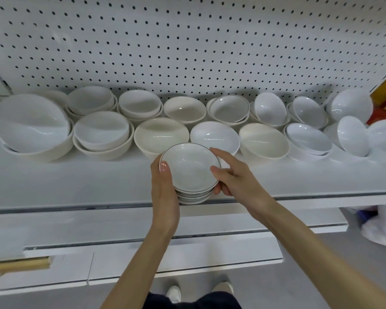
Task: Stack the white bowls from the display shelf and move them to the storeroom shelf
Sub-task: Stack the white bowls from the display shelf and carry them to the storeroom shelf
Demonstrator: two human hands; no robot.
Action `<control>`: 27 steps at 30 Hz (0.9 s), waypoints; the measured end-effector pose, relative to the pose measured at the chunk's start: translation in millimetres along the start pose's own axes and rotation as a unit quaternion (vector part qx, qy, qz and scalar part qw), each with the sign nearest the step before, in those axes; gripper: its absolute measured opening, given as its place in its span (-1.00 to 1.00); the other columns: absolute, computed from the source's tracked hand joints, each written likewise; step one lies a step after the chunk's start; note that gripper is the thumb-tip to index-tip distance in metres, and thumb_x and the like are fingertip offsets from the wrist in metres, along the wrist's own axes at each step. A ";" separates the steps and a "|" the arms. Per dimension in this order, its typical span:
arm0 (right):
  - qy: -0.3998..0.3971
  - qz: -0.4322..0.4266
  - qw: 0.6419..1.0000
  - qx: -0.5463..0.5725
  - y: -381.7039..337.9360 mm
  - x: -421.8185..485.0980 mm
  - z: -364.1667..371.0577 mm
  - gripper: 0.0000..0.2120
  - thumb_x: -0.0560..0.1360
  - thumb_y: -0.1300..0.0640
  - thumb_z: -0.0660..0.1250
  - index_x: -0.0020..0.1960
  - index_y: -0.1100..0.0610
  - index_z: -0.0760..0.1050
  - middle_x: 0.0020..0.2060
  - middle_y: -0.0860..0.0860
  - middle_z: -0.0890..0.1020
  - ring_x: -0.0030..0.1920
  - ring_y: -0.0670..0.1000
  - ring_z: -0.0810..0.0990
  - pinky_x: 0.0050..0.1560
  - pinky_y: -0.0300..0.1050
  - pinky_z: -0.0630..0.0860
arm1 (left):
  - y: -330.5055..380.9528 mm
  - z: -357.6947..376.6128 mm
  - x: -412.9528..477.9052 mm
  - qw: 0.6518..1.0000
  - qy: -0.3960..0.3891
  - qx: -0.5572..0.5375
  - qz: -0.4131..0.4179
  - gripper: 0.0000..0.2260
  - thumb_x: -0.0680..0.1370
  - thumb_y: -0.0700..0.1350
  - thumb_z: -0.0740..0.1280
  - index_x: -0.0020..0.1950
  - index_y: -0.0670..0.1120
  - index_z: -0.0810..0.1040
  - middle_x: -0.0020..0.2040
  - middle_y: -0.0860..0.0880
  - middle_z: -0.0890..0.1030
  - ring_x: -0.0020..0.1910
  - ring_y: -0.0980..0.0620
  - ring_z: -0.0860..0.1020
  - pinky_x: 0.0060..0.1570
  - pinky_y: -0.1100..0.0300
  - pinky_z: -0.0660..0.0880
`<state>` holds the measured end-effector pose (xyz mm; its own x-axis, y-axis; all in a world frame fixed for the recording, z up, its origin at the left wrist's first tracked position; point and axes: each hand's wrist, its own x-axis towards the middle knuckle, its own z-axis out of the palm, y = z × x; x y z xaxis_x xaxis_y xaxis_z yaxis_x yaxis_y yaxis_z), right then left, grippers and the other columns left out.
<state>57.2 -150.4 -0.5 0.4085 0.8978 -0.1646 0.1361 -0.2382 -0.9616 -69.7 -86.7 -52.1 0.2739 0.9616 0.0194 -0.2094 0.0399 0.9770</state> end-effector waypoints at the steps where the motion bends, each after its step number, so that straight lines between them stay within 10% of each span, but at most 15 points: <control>1: 0.001 0.002 1.000 0.003 0.3 0.0 0.6 -0.65 0.59 0.24 0.22 0.32 -0.04 0.37 -0.55 -0.10 0.47 -0.49 -0.16 0.44 -0.46 -0.35 0.30 | 0.2 0.4 -0.4 1.000 0.001 -0.003 0.000 -0.52 0.58 0.25 0.00 0.38 0.05 0.37 0.25 0.18 0.51 0.18 0.37 0.47 0.06 0.52 0.40; 27: 0.115 -0.082 0.980 -0.136 -7.5 51.9 -74.7 -0.75 0.54 0.14 0.33 0.21 0.11 0.54 -0.49 0.06 0.49 -0.57 -0.18 0.38 -0.48 -0.39 0.32 | 10.5 -4.3 10.2 0.997 0.052 0.016 -0.054 -0.84 0.61 -0.07 0.26 0.17 -0.02 0.53 0.02 0.16 0.60 -0.11 0.39 0.54 -0.11 0.39 0.42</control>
<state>144.8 -129.8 14.6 0.5501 0.8320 0.0713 0.4404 -0.2165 -0.8713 -73.1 -75.3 -42.6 0.1945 0.9750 -0.1074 -0.1541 0.1385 0.9783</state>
